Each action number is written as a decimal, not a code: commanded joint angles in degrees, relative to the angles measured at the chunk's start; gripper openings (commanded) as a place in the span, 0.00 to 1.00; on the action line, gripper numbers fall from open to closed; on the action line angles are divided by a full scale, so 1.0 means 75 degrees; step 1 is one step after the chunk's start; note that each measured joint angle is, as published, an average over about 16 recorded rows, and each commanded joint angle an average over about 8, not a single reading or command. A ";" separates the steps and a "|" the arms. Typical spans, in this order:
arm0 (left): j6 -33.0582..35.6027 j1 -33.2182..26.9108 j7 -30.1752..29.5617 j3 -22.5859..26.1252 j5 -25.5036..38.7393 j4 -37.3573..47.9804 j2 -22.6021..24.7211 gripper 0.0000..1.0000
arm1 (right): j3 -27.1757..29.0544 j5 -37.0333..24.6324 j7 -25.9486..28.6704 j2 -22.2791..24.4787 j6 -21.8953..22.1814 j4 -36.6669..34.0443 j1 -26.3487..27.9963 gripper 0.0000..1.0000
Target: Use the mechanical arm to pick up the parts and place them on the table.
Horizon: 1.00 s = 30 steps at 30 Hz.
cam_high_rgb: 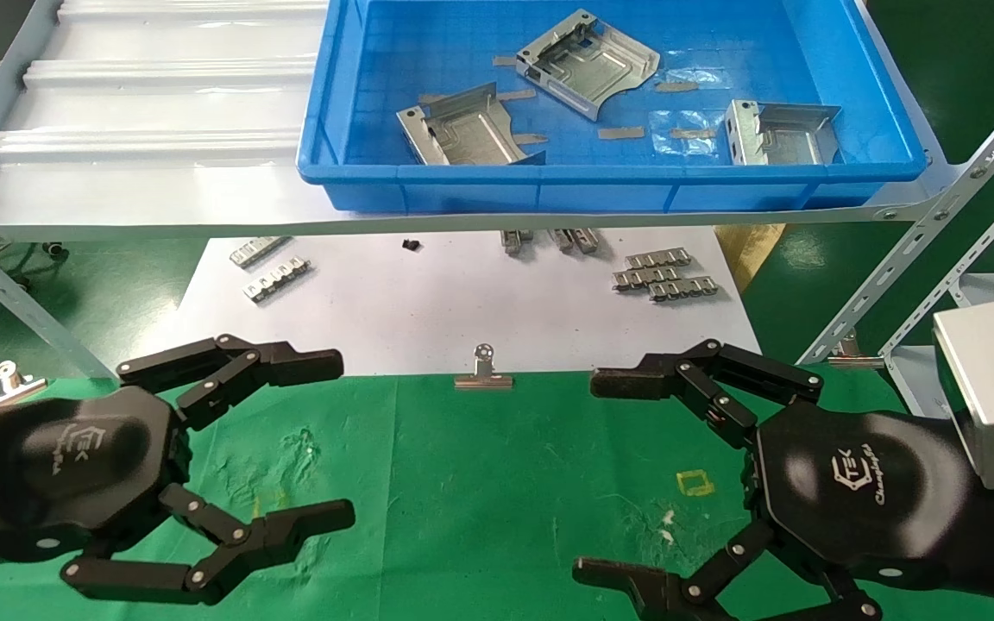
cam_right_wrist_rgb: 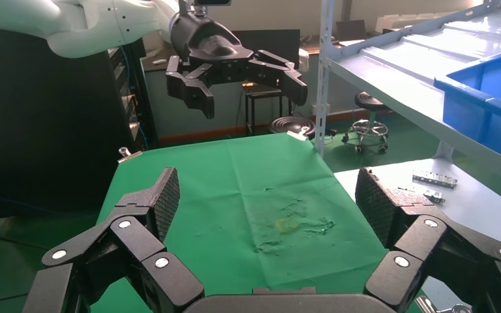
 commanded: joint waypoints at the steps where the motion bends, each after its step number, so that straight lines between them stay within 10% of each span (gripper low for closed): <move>1: 0.0000 0.0000 0.0000 0.0000 0.0000 0.0000 0.0000 0.00 | 0.0000 0.0000 0.0000 0.0000 0.0000 0.0000 0.0000 1.00; 30: 0.0000 0.0000 0.0000 0.0000 0.0000 0.0000 0.0000 0.00 | 0.0000 0.0000 0.0000 0.0000 0.0000 0.0000 0.0000 1.00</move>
